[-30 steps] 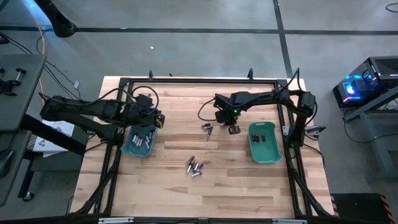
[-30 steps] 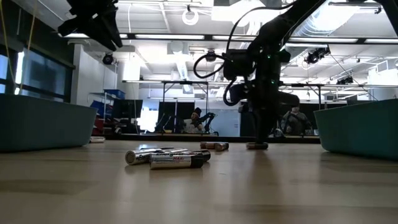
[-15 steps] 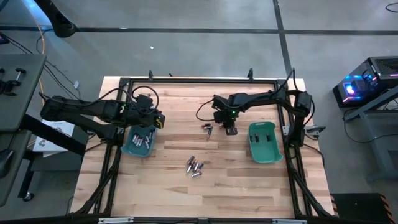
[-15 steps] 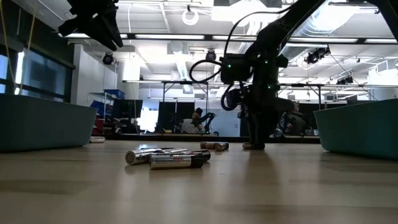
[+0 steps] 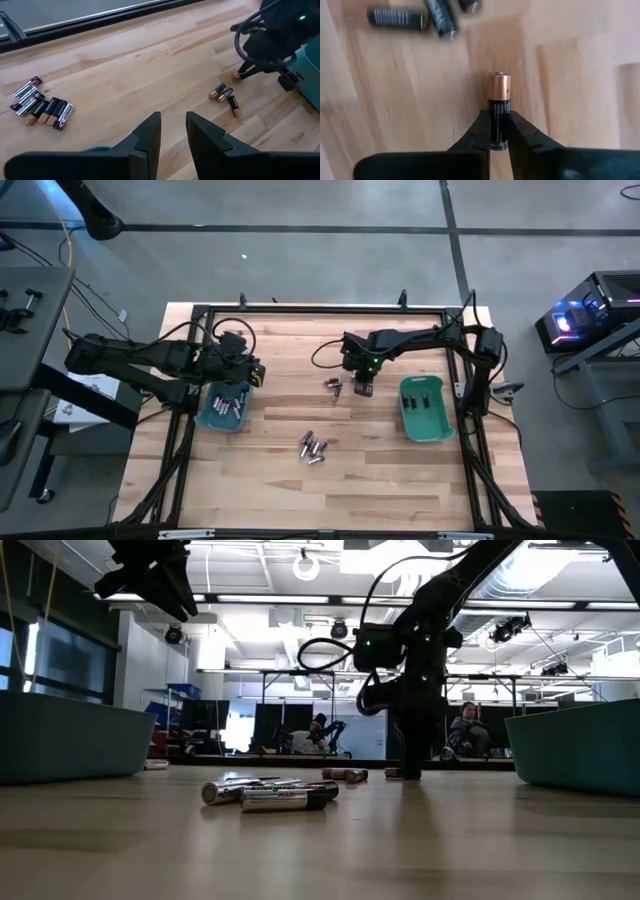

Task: Sort batteries
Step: Put the black battery into the green bin

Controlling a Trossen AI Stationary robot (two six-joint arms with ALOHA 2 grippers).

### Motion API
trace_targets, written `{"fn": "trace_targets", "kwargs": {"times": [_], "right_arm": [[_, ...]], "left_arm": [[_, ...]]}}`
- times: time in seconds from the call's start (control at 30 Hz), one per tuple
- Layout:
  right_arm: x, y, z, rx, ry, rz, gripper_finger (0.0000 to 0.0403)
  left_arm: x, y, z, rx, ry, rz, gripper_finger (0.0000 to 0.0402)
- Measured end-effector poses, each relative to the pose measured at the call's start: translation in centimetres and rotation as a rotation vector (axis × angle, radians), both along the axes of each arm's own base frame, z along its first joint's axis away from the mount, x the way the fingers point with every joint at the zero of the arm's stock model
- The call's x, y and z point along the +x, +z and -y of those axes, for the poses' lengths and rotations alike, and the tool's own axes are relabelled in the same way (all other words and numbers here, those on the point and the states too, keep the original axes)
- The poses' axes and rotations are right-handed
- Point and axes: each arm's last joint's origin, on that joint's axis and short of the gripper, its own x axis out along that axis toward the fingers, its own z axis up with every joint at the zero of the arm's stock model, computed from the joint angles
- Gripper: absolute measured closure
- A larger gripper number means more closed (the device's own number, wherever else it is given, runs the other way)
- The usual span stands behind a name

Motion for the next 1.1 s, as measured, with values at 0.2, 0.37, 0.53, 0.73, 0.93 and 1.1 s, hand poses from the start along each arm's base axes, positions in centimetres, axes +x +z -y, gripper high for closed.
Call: {"fn": "trace_targets", "kwargs": {"times": [0.2,0.37,0.53,0.73,0.93,1.1], "right_arm": [[-1.2,7.7,-1.1,0.031,-0.261,0.241,0.0387],[-4.9,13.7,-4.0,0.135,-0.440,0.351,0.0387],[-9.3,16.4,-7.9,0.225,-0.572,0.267,0.0387],[-14.1,15.9,-12.0,0.333,-0.736,0.087,0.0387],[-18.1,11.4,-14.1,0.415,-0.928,-0.095,0.0387],[-19.4,7.0,-14.1,0.420,-1.069,-0.162,0.0387]], "left_arm": [[0.0,0.0,0.0,0.001,-0.001,-0.001,0.0317],[0.0,0.0,0.0,0.001,-0.001,-0.001,0.0317],[0.0,0.0,0.0,0.001,-0.001,-0.001,0.0317],[0.0,0.0,-0.1,0.024,0.015,0.001,0.0317],[0.0,0.1,-0.1,0.046,0.006,-0.010,0.0317],[0.0,0.1,-0.1,0.051,0.000,-0.015,0.0317]]}}
